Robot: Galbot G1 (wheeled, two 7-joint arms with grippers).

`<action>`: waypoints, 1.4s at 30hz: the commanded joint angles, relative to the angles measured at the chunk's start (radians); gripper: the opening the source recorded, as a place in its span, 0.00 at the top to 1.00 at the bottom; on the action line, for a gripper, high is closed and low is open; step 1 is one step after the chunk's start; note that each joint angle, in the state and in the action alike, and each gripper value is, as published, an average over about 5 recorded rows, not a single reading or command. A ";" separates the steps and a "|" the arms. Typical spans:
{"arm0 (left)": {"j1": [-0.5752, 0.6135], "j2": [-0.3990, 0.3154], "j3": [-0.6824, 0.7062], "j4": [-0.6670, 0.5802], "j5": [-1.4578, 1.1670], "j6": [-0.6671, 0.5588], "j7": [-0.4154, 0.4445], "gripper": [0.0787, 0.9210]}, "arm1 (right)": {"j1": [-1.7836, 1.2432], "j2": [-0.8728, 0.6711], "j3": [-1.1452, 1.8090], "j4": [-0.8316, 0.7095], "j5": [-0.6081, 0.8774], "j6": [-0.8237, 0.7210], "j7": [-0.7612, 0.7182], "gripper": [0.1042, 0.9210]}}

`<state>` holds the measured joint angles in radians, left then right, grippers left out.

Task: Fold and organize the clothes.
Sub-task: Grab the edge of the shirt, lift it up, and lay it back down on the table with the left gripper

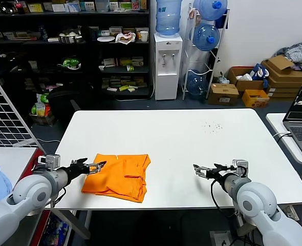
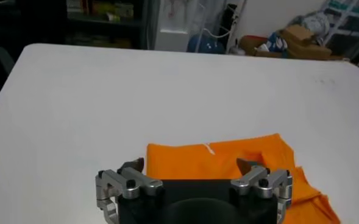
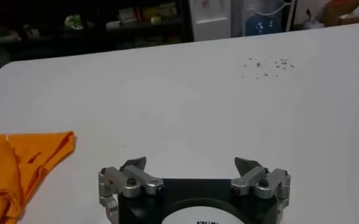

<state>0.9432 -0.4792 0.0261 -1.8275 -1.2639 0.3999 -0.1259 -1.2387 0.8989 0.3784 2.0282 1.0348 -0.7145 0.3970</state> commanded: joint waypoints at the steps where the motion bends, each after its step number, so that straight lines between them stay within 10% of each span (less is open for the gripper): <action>1: 0.014 0.039 0.016 0.117 0.058 0.008 0.161 0.00 | -0.002 0.004 0.002 -0.002 0.000 0.000 0.000 0.00; 8: -0.002 0.008 0.031 0.144 0.058 0.012 0.154 0.02 | -0.002 0.006 0.001 0.001 0.000 0.000 0.002 0.00; 27: -0.012 -0.036 0.047 0.129 0.054 0.019 0.119 0.51 | -0.004 -0.005 0.019 0.006 -0.002 0.024 -0.014 0.00; 42: 0.020 -0.063 -0.032 -0.018 0.000 0.015 -0.011 0.97 | -0.152 0.026 0.190 -0.198 -0.486 0.871 -0.417 0.00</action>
<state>0.9546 -0.5371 0.0259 -1.7599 -1.2438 0.4145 -0.0631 -1.2978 0.9068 0.4476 1.9543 0.7928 -0.3437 0.2056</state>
